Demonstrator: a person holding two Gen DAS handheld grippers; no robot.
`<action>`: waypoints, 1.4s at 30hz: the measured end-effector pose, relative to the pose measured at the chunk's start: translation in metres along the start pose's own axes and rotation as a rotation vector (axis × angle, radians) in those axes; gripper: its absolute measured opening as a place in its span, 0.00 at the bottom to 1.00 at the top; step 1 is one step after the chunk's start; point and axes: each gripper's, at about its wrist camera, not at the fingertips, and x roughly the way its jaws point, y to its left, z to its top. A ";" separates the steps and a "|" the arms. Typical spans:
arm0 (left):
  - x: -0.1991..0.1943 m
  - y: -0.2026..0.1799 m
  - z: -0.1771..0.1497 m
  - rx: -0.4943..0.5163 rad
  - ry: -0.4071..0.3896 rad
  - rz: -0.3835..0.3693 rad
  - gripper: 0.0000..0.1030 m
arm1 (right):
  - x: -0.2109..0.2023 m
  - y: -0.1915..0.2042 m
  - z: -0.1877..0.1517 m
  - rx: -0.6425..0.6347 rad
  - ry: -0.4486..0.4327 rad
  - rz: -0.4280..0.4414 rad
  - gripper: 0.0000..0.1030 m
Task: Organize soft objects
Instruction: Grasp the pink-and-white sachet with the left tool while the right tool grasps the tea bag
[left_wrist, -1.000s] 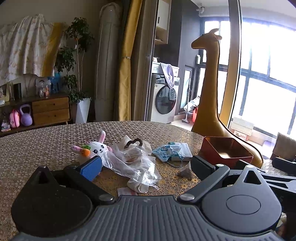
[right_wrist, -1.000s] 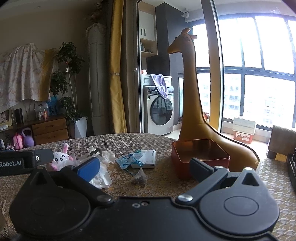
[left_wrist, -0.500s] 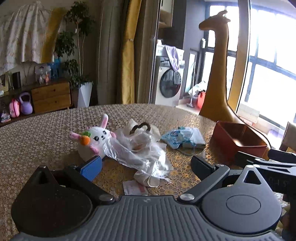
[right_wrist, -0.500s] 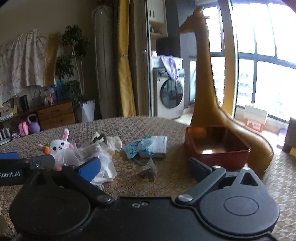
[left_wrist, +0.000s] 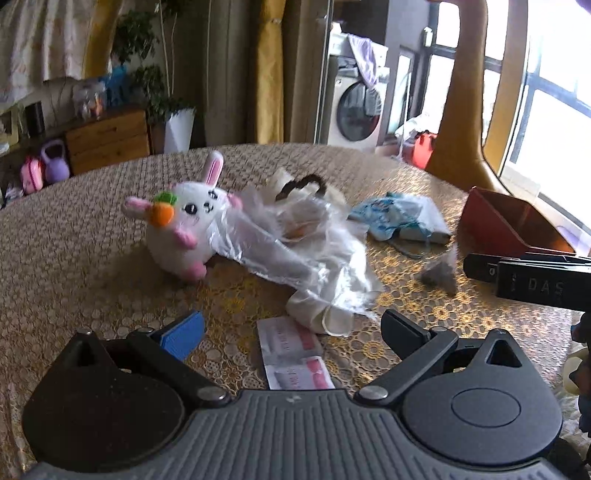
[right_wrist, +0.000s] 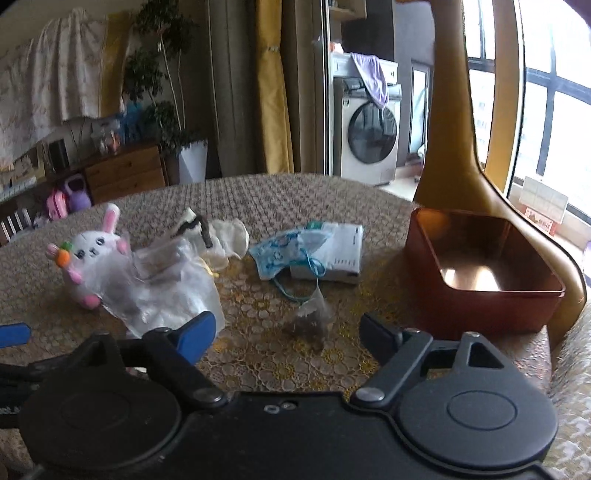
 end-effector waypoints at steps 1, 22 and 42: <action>0.004 0.001 0.000 -0.001 0.016 0.003 1.00 | 0.007 -0.001 0.001 -0.004 0.010 0.000 0.79; 0.060 0.001 -0.012 -0.081 0.172 0.037 0.82 | 0.083 -0.013 0.003 -0.078 0.126 -0.045 0.64; 0.062 -0.004 -0.012 -0.007 0.136 0.065 0.41 | 0.092 -0.010 0.002 -0.139 0.105 -0.081 0.19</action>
